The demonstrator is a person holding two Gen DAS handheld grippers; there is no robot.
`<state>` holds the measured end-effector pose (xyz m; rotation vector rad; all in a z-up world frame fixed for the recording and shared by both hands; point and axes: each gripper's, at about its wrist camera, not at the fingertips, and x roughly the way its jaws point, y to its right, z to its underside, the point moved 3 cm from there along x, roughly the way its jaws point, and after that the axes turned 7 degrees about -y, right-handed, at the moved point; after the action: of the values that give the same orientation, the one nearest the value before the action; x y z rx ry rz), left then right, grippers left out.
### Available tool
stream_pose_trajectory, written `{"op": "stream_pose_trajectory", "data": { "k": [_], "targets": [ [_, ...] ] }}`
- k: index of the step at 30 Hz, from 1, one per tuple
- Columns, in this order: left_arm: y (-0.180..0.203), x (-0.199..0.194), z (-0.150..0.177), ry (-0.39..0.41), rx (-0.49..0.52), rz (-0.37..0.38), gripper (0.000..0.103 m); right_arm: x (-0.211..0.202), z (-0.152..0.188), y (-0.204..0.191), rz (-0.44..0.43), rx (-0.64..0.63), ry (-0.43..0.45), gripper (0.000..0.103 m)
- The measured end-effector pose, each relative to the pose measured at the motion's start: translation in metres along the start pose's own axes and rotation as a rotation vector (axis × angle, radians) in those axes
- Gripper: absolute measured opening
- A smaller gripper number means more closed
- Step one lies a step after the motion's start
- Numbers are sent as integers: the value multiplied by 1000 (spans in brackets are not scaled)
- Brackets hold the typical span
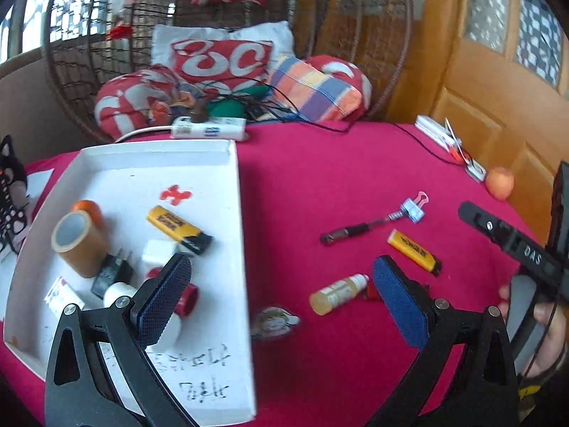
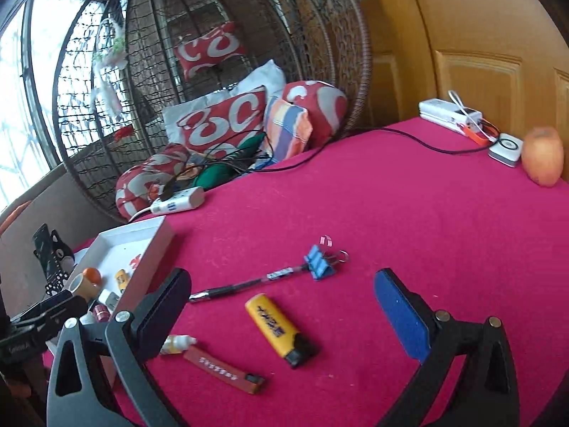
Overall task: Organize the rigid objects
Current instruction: 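Withdraw both open tools from the tray toward the remaining items, then grasp the small dropper bottle with the left tool while the right tool grasps the yellow lighter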
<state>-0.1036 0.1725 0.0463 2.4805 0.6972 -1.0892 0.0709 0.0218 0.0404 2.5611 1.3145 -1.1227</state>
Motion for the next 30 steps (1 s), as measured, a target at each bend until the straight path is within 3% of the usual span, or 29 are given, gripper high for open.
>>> {"op": "stream_pose_trajectory", "data": {
  "k": [4, 8, 12, 19, 24, 26, 30],
  "targets": [
    [34, 22, 3, -83, 168, 19, 103, 0, 11, 27, 8, 33, -22, 103],
    [40, 39, -1, -126, 236, -13, 96, -1, 18, 45, -74, 86, -32, 103],
    [37, 58, -2, -192, 270, -64, 57, -4, 19, 53, -118, 137, -20, 103],
    [47, 56, 0, -223, 377, -7, 55, -2, 22, 55, -154, 142, -42, 103],
    [55, 72, 6, -295, 445, 6, 55, -1, 22, 54, -172, 132, -52, 103],
    [56, 81, 9, -338, 446, 34, 55, -1, 23, 53, -175, 127, -58, 103],
    [53, 82, 7, -343, 408, 68, 55, 0, 21, 50, -186, 94, -77, 103]
  ]
}}
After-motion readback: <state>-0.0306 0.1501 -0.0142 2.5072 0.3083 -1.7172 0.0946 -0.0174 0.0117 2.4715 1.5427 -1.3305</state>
